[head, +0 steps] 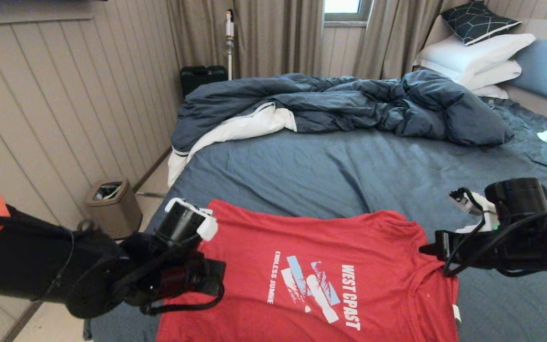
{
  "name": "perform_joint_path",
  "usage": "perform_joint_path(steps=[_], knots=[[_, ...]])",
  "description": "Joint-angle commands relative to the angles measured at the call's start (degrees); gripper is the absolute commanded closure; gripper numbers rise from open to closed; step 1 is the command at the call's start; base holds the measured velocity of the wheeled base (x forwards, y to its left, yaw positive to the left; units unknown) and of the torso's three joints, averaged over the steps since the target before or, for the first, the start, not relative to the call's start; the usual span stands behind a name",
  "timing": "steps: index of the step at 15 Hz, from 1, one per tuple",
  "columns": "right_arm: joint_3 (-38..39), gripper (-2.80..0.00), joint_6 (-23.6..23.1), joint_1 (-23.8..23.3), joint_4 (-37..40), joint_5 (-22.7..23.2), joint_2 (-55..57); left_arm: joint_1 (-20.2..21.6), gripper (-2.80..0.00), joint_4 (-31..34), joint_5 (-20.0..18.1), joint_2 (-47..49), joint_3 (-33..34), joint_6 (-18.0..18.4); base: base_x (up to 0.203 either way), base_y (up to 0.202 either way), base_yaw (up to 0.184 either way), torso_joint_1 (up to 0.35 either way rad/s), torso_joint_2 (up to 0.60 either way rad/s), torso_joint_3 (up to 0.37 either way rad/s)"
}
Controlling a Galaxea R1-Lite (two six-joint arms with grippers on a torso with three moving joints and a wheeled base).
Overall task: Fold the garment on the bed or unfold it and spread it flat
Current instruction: Unford the red T-shirt
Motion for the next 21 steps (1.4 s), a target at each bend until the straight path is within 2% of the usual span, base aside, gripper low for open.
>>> perform_joint_path(steps=[1,3,7,13,21], knots=[[-0.5,-2.80,-0.3,-2.1,0.0,0.0,-0.6,3.8,0.00,1.4,0.0,0.7,-3.7,-0.4,0.000,0.000,0.000,0.000,0.00,0.000],[-1.7,-2.80,-2.6,-5.3,0.3,0.1,-0.4,6.4,0.00,2.2,0.0,-0.1,-3.5,-2.0,0.000,0.000,0.000,0.000,0.00,0.000],[-4.1,-2.80,-4.2,-6.2,1.3,0.1,4.1,9.6,0.00,1.9,-0.2,-0.2,-1.7,-4.7,0.000,0.000,0.000,0.000,0.00,0.000],[-9.2,-2.80,-3.7,-6.9,1.4,0.1,12.0,9.6,0.00,1.6,-0.3,0.0,-1.8,-5.4,0.000,0.000,0.000,0.000,0.00,0.000],[-11.4,-2.80,-3.9,-5.7,1.5,-0.1,15.3,10.0,0.00,1.4,-0.3,-0.5,-0.7,-6.0,0.000,0.000,0.000,0.000,0.00,0.000]])
